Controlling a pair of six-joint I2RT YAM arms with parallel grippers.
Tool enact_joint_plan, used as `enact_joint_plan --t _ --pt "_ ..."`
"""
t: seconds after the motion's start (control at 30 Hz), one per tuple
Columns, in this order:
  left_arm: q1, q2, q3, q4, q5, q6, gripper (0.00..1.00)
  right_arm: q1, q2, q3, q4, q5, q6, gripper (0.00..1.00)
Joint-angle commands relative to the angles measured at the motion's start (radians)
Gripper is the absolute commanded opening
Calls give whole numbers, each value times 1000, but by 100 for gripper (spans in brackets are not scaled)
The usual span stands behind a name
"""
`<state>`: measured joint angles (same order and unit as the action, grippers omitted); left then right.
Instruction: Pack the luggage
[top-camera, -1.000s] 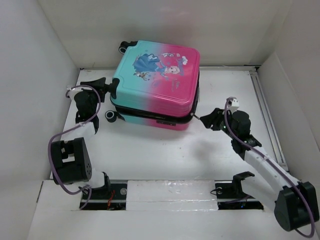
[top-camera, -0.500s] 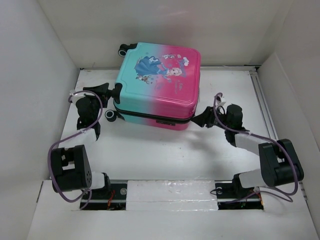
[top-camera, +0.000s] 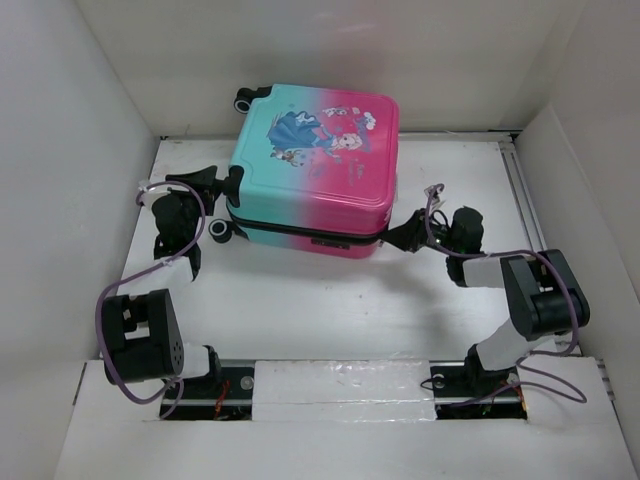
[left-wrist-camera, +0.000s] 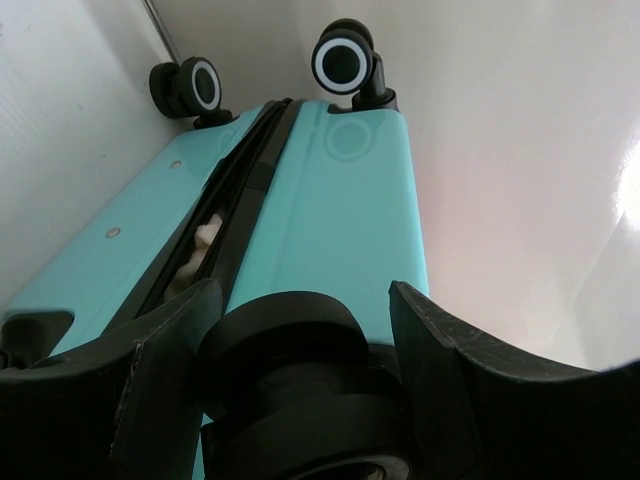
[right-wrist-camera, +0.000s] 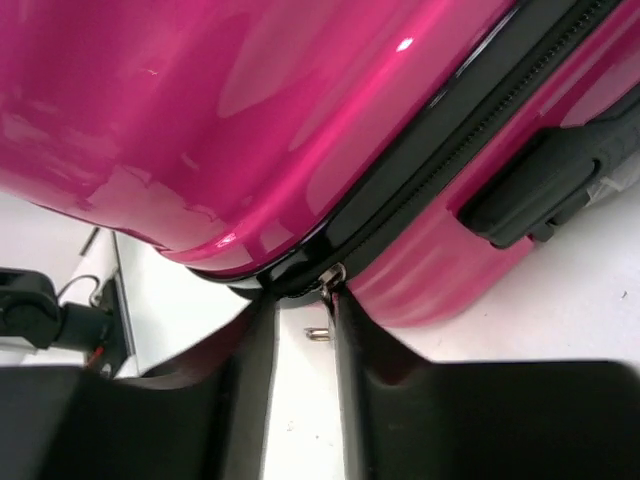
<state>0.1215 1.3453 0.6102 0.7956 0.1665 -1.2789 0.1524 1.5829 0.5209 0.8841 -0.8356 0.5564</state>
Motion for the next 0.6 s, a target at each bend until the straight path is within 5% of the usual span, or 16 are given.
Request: enact_joint_plan --t 0.0,0.1,0.13,0.37,0.57 --pt "-22 -9 46 122 64 39 0 12 22 8 216 -7 28 29" --pt "-22 0 36 140 64 30 0 12 12 8 187 15 28 2" --pt "-22 0 36 140 64 30 0 12 12 8 187 27 28 0" --pt "-22 -11 16 140 51 30 0 70 -91 -54 110 134 46 0" --pt "-22 -20 5 152 42 39 0 363 -395 -71 -523 591 -92 0"
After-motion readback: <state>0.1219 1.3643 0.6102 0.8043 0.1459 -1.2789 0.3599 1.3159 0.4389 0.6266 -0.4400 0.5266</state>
